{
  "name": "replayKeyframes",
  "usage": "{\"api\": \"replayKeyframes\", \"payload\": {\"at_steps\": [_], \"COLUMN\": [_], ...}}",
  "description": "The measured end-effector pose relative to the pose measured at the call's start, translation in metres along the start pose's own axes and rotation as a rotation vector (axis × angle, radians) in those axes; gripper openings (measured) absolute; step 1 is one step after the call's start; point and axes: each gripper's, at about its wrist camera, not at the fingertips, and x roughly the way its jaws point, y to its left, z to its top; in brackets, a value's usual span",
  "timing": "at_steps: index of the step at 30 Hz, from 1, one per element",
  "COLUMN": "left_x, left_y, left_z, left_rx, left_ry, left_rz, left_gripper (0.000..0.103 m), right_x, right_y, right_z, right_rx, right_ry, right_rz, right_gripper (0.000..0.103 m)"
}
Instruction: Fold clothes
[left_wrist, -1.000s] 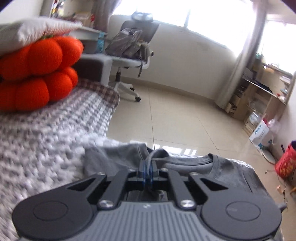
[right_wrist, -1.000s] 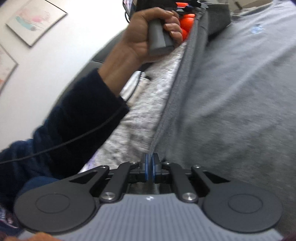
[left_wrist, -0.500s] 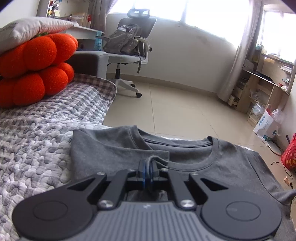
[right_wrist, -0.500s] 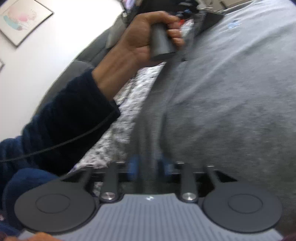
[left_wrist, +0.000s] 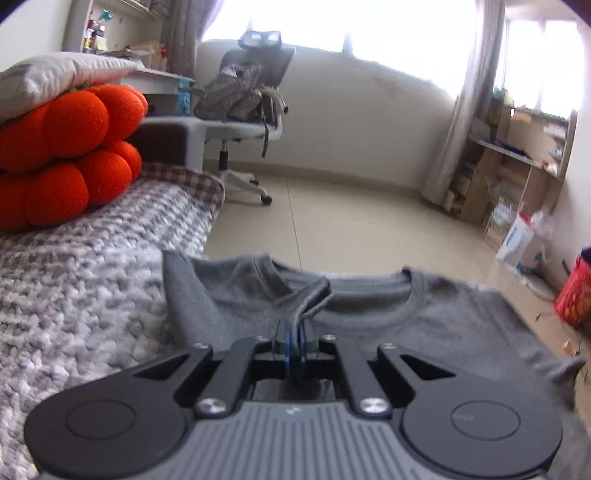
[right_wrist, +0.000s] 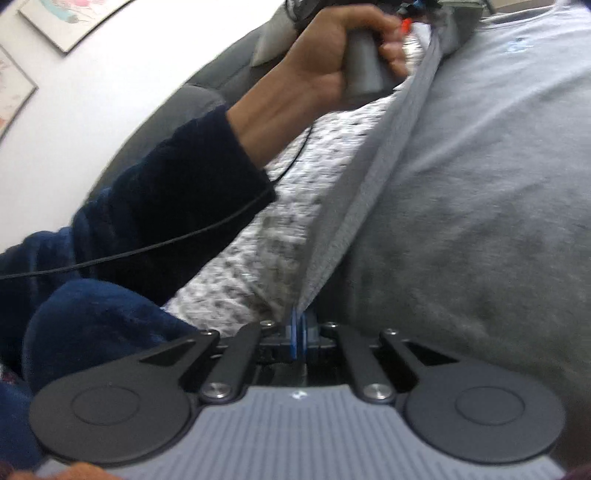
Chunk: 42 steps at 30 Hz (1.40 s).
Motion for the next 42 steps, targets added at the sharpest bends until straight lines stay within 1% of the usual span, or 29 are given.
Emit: {"api": "replayKeyframes", "payload": {"at_steps": [2, 3, 4, 6, 7, 8, 10, 11, 12, 13, 15, 17, 18, 21, 23, 27, 30, 33, 36, 37, 39, 40, 42], "left_x": [0.006, 0.007, 0.007, 0.006, 0.004, 0.001, -0.005, -0.009, -0.014, -0.021, -0.033, -0.042, -0.044, -0.042, -0.036, -0.022, -0.013, -0.006, 0.004, 0.008, 0.017, 0.021, 0.028], "left_y": [-0.002, -0.004, -0.006, -0.008, -0.006, -0.001, 0.007, 0.013, 0.019, 0.027, 0.044, 0.06, 0.069, 0.088, 0.101, 0.12, 0.127, 0.128, 0.133, 0.135, 0.136, 0.135, 0.13], "left_z": [-0.006, -0.008, -0.01, -0.012, -0.012, -0.01, -0.005, -0.002, 0.002, 0.006, 0.014, 0.02, 0.022, 0.019, 0.014, 0.004, 0.001, 0.003, 0.01, 0.013, 0.019, 0.022, 0.027], "left_rx": [0.002, 0.021, 0.04, 0.074, 0.074, 0.068, 0.051, 0.037, 0.026, 0.015, -0.011, -0.044, -0.054, -0.057, -0.092, -0.175, -0.199, -0.18, -0.179, -0.184, -0.192, -0.194, -0.166], "left_ry": [0.024, 0.022, 0.019, 0.014, 0.014, 0.014, 0.013, 0.011, 0.006, -0.012, -0.047, -0.064, -0.064, -0.04, -0.011, 0.025, 0.038, 0.034, 0.028, 0.026, 0.025, 0.025, 0.015], "left_rz": [-0.018, -0.014, -0.01, -0.006, -0.01, -0.019, -0.033, -0.037, -0.039, -0.039, -0.044, -0.039, -0.027, 0.03, 0.036, 0.035, 0.029, 0.042, 0.063, 0.067, 0.066, 0.064, 0.069], "left_gripper": [0.005, 0.005, 0.006, 0.012, 0.014, 0.019, 0.038, 0.058, 0.07, 0.073, 0.078, 0.078, 0.078, 0.078, 0.078, 0.078, 0.078, 0.078, 0.078, 0.078, 0.078, 0.078, 0.078], "right_x": [0.003, 0.005, 0.009, 0.014, 0.016, 0.017, 0.019, 0.019, 0.016, 0.013, 0.011, 0.007, 0.003, -0.019, -0.036, -0.064, -0.071, -0.075, -0.078, -0.072, -0.057, -0.049, -0.032], "right_y": [-0.004, -0.005, -0.005, -0.006, -0.007, -0.007, -0.008, -0.009, -0.008, -0.008, -0.006, -0.003, -0.002, -0.002, -0.005, -0.013, -0.022, -0.031, -0.035, -0.038, -0.052, -0.061, -0.079], "right_z": [-0.002, -0.003, -0.004, -0.006, -0.007, -0.007, -0.006, -0.006, -0.007, -0.008, -0.01, -0.011, -0.01, 0.0, 0.01, 0.033, 0.059, 0.088, 0.125, 0.139, 0.171, 0.188, 0.221], "right_rx": [0.012, 0.014, 0.007, 0.003, 0.002, 0.004, 0.003, 0.001, -0.004, -0.009, -0.03, -0.061, -0.079, -0.108, -0.113, -0.128, -0.099, -0.083, -0.101, -0.104, -0.092, -0.082, -0.061], "right_ry": [0.013, 0.022, 0.037, 0.061, 0.069, 0.07, 0.066, 0.066, 0.069, 0.073, 0.084, 0.091, 0.082, 0.017, -0.028, -0.095, -0.15, -0.195, -0.221, -0.229, -0.236, -0.237, -0.239], "right_rz": [-0.012, -0.03, -0.069, -0.095, -0.101, -0.095, -0.102, -0.104, -0.102, -0.099, -0.107, -0.124, -0.128, -0.141, -0.165, -0.262, -0.351, -0.41, -0.434, -0.435, -0.443, -0.449, -0.46], "right_gripper": [0.004, 0.005, 0.005, 0.006, 0.006, 0.006, 0.007, 0.009, 0.011, 0.014, 0.014, 0.014, 0.014, 0.014, 0.014, 0.015, 0.015, 0.015, 0.016, 0.018, 0.032, 0.033, 0.033]}}
